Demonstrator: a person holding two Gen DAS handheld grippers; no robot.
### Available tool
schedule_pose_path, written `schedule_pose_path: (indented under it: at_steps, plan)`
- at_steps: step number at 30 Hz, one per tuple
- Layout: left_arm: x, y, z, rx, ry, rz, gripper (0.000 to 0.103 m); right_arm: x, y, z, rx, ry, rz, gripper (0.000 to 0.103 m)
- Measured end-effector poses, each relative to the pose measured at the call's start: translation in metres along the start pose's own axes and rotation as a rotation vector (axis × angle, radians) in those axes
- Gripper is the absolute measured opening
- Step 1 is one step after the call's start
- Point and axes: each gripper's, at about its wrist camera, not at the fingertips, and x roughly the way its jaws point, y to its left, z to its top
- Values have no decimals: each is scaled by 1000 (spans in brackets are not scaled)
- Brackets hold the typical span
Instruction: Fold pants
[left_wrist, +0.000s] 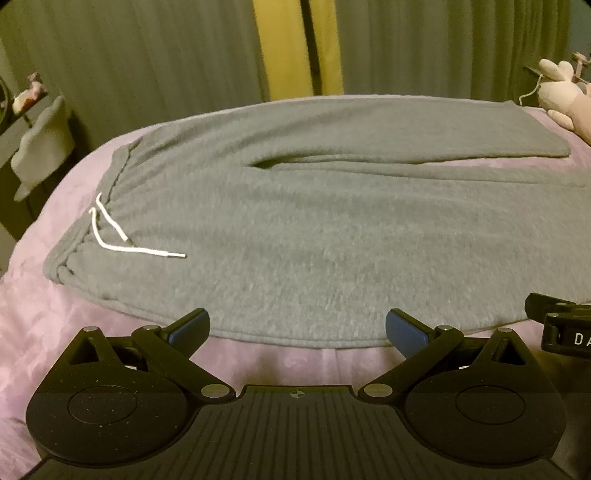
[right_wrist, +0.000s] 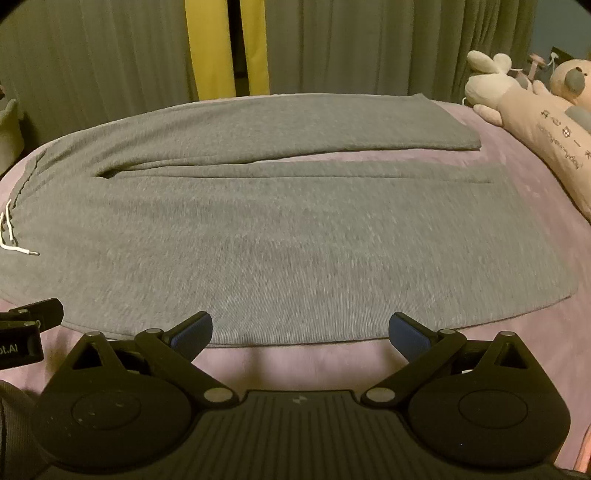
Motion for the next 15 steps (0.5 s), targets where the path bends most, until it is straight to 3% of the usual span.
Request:
schedule_pose_path:
  at_steps: [15]
  plan:
    - [6,-1,4,-12,20,-7,103,4,2,2,-6,4,-7,102]
